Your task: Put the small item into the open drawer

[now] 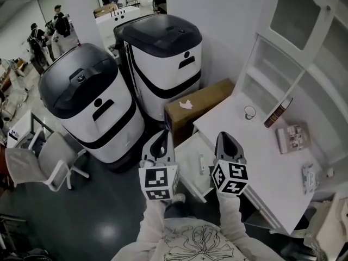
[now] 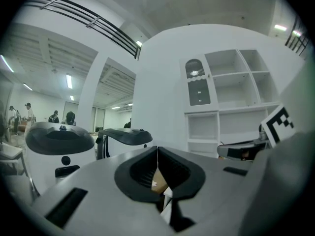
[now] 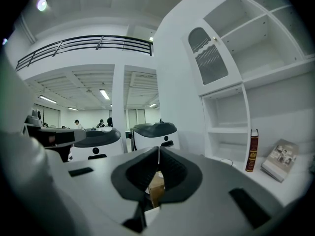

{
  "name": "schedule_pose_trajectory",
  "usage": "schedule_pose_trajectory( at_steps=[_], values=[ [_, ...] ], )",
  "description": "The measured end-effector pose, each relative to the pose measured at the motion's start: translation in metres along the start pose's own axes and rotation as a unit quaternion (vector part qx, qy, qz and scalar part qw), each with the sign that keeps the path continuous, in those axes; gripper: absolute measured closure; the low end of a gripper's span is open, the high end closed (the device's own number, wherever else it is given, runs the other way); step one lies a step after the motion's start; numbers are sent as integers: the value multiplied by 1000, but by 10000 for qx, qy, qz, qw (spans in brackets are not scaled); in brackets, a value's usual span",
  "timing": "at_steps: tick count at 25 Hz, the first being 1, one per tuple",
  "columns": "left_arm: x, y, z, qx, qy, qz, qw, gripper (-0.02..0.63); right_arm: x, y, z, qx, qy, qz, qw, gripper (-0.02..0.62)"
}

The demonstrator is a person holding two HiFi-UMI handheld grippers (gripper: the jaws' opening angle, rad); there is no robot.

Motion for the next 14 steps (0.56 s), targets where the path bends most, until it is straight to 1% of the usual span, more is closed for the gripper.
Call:
schedule_pose_trajectory(
  at_steps=[7, 14],
  values=[
    [5, 1, 8, 21, 44, 0, 10000, 600, -1, 1, 6, 17, 75, 35, 10000, 589],
    [10, 0, 6, -19, 23, -67, 10000, 600, -2, 5, 4, 43, 123, 77, 9999, 589]
  ],
)
Point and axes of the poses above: the fingertips, and each gripper's own axes: z backward along the fingers, x to its right, y out of its top, the point moved 2 cm from there along z, backward along the fingers
